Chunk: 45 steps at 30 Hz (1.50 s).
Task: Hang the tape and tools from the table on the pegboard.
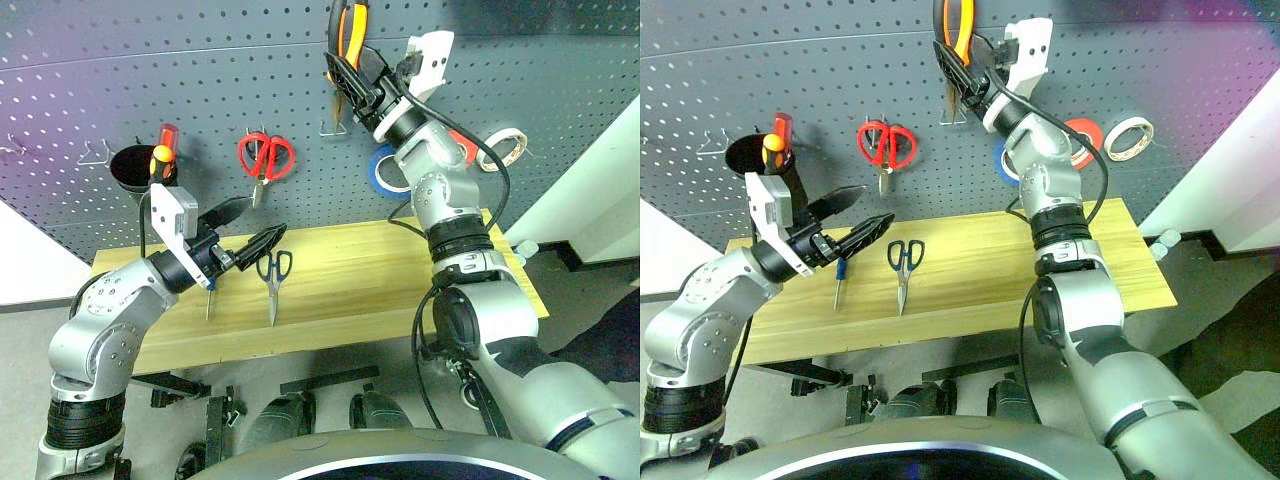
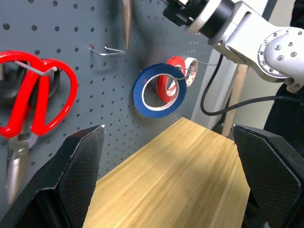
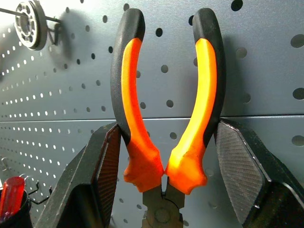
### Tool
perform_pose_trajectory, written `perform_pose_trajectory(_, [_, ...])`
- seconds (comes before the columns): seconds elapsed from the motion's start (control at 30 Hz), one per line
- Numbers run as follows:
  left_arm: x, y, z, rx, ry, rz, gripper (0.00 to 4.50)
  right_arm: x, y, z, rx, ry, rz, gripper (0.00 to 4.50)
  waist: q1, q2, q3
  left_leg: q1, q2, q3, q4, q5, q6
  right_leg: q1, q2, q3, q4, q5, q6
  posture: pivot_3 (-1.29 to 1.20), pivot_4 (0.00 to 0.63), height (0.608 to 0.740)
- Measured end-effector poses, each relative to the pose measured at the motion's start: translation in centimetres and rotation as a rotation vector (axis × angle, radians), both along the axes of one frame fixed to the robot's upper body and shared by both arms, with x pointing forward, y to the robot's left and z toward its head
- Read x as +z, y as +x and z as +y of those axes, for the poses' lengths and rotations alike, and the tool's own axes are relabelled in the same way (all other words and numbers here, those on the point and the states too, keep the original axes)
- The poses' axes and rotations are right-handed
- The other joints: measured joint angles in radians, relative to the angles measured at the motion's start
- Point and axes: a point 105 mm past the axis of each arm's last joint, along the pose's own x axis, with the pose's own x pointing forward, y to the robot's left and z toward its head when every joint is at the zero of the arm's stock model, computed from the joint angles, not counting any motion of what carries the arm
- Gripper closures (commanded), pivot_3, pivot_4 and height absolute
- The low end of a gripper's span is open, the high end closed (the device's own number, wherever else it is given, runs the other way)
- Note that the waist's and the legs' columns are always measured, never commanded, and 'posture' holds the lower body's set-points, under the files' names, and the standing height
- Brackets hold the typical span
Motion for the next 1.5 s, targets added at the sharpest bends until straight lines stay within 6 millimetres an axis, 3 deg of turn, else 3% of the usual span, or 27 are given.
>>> perform_pose_trajectory(0.27, [-0.2, -0.1, 0.1, 0.01, -0.002, 0.009, 0.0, 0.2, 0.4, 0.9, 0.001, 0.012, -0.001, 1.8, 0.001, 0.0, 0.0, 0.0, 0.0, 0.0, 0.0, 0.0, 0.0, 0.0, 0.0, 0.0, 0.0, 0.0, 0.0, 0.07, 0.153, 0.726])
perform_pose_trajectory(1.07, [-0.4, -0.7, 0.1, 0.018, 0.004, 0.039, 0.0, -0.2, 0.9, 1.0, -0.097, -0.076, -0.07, 1.8, 0.002, 0.002, 0.001, 0.0, 0.0, 0.0, -0.001, 0.0, 0.0, -0.001, 0.0, 0.001, 0.0, 0.0, 0.0, 0.09, 0.174, 0.726])
perform_pose_trajectory(1.33, [-0.2, -0.9, 0.0, 0.011, 0.006, 0.034, 0.0, -2.8, 0.7, 1.3, -0.171, -0.105, -0.076, 1.8, 0.002, 0.002, 0.002, 0.0, 0.0, 0.0, -0.002, 0.0, 0.0, -0.001, 0.0, 0.002, 0.0, -0.001, -0.001, 0.09, 0.174, 0.726])
perform_pose_trajectory(1.5, [-0.2, -0.9, 0.0, 0.011, 0.005, 0.034, 0.0, -2.8, 0.4, 1.3, -0.218, -0.096, -0.102, 1.8, 0.003, 0.003, 0.002, 0.0, 0.0, 0.0, -0.002, 0.0, 0.0, -0.001, 0.001, 0.002, 0.0, -0.001, -0.001, 0.09, 0.173, 0.726])
